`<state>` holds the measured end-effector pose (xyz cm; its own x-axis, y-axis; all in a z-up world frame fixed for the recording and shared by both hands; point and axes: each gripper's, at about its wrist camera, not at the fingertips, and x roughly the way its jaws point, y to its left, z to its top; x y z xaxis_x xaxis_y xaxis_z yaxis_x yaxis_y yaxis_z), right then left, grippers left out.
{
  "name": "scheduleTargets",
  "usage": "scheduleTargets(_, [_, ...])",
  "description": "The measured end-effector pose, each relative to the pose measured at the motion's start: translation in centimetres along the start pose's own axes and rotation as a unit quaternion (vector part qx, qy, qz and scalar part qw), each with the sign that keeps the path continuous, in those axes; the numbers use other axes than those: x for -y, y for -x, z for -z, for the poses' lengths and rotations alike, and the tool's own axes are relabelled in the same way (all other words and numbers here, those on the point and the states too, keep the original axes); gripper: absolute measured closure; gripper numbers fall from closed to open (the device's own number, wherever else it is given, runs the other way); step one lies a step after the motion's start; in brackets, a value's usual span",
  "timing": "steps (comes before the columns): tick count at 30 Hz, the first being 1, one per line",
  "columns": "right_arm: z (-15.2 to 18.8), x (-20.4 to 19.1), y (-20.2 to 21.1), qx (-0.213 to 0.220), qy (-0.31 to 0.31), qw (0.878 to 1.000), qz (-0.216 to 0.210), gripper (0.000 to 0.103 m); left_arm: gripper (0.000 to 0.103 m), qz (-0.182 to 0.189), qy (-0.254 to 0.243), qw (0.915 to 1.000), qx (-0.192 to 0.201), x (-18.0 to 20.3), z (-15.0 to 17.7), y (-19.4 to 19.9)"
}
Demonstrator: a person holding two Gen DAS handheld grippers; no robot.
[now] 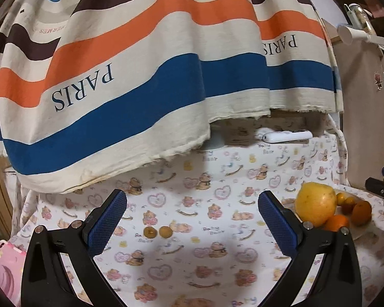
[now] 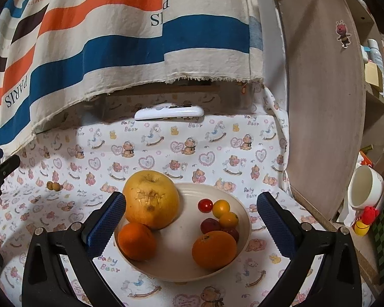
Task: Organize fruits
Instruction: 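Move both tools back from the plate toward the small fruits on the cloth, then grasp a small yellow-brown fruit with the right tool while the left tool grasps another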
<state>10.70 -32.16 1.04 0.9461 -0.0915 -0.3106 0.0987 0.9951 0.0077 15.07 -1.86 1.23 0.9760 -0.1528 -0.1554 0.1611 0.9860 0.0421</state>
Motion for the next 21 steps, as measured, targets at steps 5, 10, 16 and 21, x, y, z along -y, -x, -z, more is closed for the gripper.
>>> scheduleTargets(5, [0.2, -0.6, 0.3, 0.009, 0.013, 1.000, -0.003, 0.000, 0.001, -0.013, 0.009, 0.9999, 0.000, -1.1, 0.0, -0.3])
scheduleTargets(10, [0.2, -1.7, 0.7, 0.014, 0.021, 1.000, -0.013, 0.000, 0.001, -0.014, 0.029, 0.9995, -0.007, -2.9, -0.1, -0.4])
scheduleTargets(16, [-0.8, -4.6, 0.7, -0.004, 0.042, 0.999, -0.024, 0.000, 0.001, -0.035, 0.089, 0.9947, -0.038, -6.6, -1.2, -0.9])
scheduleTargets(21, [-2.6, -8.0, 0.5, -0.003, 0.034, 0.999, -0.042, 0.000, 0.001, -0.043, 0.101, 0.9928, -0.046, -8.8, -1.3, -1.4])
